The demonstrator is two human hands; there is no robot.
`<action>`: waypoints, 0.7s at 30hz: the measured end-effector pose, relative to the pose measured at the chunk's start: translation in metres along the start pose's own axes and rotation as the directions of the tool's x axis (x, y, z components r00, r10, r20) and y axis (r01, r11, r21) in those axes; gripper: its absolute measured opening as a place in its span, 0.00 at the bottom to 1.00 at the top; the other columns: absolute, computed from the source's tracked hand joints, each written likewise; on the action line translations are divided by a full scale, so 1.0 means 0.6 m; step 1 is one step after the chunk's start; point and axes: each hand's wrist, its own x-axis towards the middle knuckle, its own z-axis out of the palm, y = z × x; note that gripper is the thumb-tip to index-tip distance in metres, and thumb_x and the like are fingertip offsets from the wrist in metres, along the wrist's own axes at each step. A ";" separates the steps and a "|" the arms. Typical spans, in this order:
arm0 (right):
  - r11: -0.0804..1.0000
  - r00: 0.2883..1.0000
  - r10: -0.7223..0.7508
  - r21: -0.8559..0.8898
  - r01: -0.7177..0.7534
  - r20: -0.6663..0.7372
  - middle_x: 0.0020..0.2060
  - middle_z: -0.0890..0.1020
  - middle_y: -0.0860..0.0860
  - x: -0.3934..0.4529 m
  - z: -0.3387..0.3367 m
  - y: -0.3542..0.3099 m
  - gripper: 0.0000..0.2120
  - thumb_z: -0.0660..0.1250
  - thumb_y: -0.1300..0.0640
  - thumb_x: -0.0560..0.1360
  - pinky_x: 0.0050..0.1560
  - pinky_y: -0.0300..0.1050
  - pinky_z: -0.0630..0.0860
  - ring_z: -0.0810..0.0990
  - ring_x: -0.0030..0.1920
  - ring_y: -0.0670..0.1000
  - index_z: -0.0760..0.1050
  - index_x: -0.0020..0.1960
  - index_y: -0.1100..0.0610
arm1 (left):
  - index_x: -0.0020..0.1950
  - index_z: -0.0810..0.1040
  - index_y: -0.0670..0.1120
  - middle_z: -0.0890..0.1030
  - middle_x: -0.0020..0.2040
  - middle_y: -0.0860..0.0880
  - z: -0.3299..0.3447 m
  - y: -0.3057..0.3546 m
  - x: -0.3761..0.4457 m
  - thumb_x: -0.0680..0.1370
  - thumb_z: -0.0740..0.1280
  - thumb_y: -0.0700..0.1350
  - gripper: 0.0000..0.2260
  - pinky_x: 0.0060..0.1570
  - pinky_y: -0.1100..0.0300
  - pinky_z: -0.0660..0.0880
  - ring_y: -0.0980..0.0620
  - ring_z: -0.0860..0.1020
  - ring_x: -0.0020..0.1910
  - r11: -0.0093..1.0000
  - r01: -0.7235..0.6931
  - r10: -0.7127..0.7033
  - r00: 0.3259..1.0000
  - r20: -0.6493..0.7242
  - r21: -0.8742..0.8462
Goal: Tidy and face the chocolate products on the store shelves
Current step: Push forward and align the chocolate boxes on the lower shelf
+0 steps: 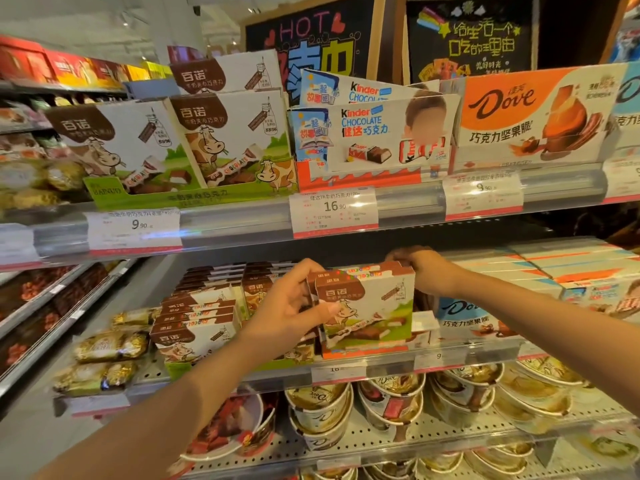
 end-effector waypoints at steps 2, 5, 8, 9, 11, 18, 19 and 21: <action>0.986 0.997 0.070 -0.151 -0.066 0.024 0.52 0.79 0.52 0.000 -0.007 0.006 0.11 0.66 0.51 0.75 0.54 0.49 0.76 0.78 0.52 0.52 0.77 0.55 0.54 | 0.51 0.73 0.47 0.83 0.49 0.49 -0.016 0.001 -0.015 0.72 0.71 0.41 0.11 0.51 0.58 0.78 0.53 0.80 0.52 1.000 0.013 -0.013 1.000 0.023 -0.004; 0.934 0.998 0.058 -0.352 -0.055 -0.001 0.62 0.75 0.52 -0.002 -0.007 -0.001 0.20 0.65 0.50 0.75 0.61 0.52 0.72 0.75 0.59 0.52 0.72 0.66 0.53 | 0.50 0.75 0.51 0.83 0.50 0.50 -0.044 -0.007 -0.038 0.70 0.73 0.44 0.12 0.49 0.59 0.78 0.52 0.81 0.51 0.999 0.049 -0.048 0.998 0.032 -0.015; 0.943 0.977 -0.201 -0.282 0.175 -0.067 0.67 0.71 0.51 -0.005 0.014 -0.047 0.26 0.65 0.50 0.75 0.64 0.47 0.69 0.71 0.65 0.51 0.65 0.71 0.51 | 0.52 0.75 0.48 0.83 0.51 0.49 -0.069 -0.013 -0.062 0.69 0.75 0.45 0.15 0.49 0.59 0.79 0.49 0.81 0.52 0.994 0.107 -0.107 0.994 0.003 -0.016; 0.924 0.953 -0.301 -0.256 0.284 -0.032 0.66 0.72 0.51 -0.004 0.026 -0.067 0.27 0.65 0.48 0.74 0.62 0.44 0.69 0.71 0.64 0.50 0.65 0.71 0.52 | 0.53 0.74 0.45 0.83 0.51 0.49 -0.077 -0.013 -0.070 0.68 0.73 0.43 0.15 0.48 0.59 0.79 0.49 0.81 0.52 0.992 0.124 -0.124 0.992 -0.002 -0.019; 0.874 0.902 -0.422 -0.224 0.431 0.089 0.65 0.73 0.50 0.004 0.054 -0.105 0.30 0.65 0.41 0.72 0.62 0.45 0.70 0.71 0.63 0.48 0.65 0.70 0.51 | 0.53 0.73 0.42 0.83 0.51 0.47 -0.092 -0.014 -0.083 0.67 0.71 0.41 0.16 0.49 0.57 0.79 0.49 0.81 0.52 0.990 0.140 -0.140 0.990 -0.001 -0.013; 0.870 0.875 -0.426 -0.162 0.466 0.232 0.65 0.71 0.51 0.054 0.091 -0.144 0.24 0.68 0.40 0.69 0.60 0.48 0.73 0.72 0.63 0.50 0.77 0.60 0.52 | 0.53 0.74 0.46 0.83 0.50 0.48 -0.129 -0.012 -0.101 0.67 0.73 0.43 0.16 0.49 0.57 0.79 0.49 0.82 0.51 0.985 0.171 -0.169 0.981 -0.094 0.021; 0.877 0.882 -0.414 -0.162 0.453 0.224 0.65 0.71 0.51 0.058 0.091 -0.144 0.25 0.66 0.39 0.70 0.60 0.48 0.73 0.73 0.63 0.50 0.77 0.60 0.53 | 0.53 0.74 0.46 0.83 0.50 0.47 -0.134 -0.012 -0.100 0.68 0.74 0.44 0.16 0.49 0.55 0.79 0.49 0.82 0.51 0.985 0.172 -0.169 0.980 -0.106 0.018; 0.889 0.903 -0.376 -0.194 0.415 0.206 0.67 0.69 0.51 0.070 0.093 -0.145 0.24 0.66 0.41 0.72 0.62 0.46 0.71 0.71 0.64 0.50 0.76 0.63 0.54 | 0.52 0.75 0.46 0.83 0.50 0.46 -0.138 -0.013 -0.094 0.69 0.74 0.44 0.15 0.47 0.56 0.79 0.50 0.82 0.50 0.986 0.167 -0.166 0.979 -0.121 0.004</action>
